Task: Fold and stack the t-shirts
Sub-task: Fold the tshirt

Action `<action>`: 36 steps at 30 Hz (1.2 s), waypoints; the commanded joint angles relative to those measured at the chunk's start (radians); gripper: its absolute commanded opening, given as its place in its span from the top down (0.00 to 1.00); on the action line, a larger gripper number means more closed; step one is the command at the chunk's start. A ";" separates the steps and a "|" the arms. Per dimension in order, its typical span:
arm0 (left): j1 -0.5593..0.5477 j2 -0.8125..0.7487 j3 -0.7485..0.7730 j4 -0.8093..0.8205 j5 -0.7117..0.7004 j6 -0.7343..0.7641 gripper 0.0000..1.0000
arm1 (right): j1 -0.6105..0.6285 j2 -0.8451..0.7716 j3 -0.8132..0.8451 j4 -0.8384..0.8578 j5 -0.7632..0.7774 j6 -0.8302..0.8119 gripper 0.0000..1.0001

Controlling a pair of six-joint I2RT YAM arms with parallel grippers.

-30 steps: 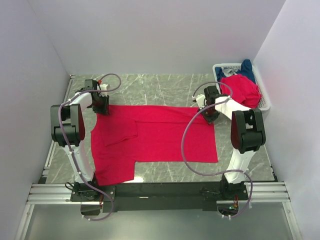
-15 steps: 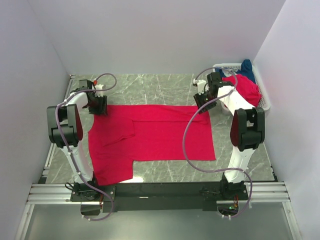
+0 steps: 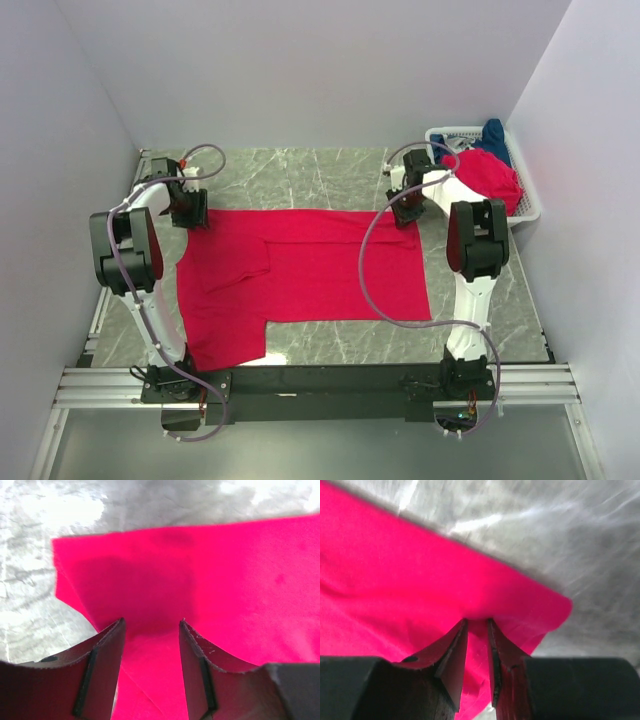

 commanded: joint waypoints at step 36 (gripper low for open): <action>0.054 -0.185 -0.216 -0.026 0.158 0.094 0.42 | 0.071 -0.059 -0.020 0.025 0.064 -0.018 0.53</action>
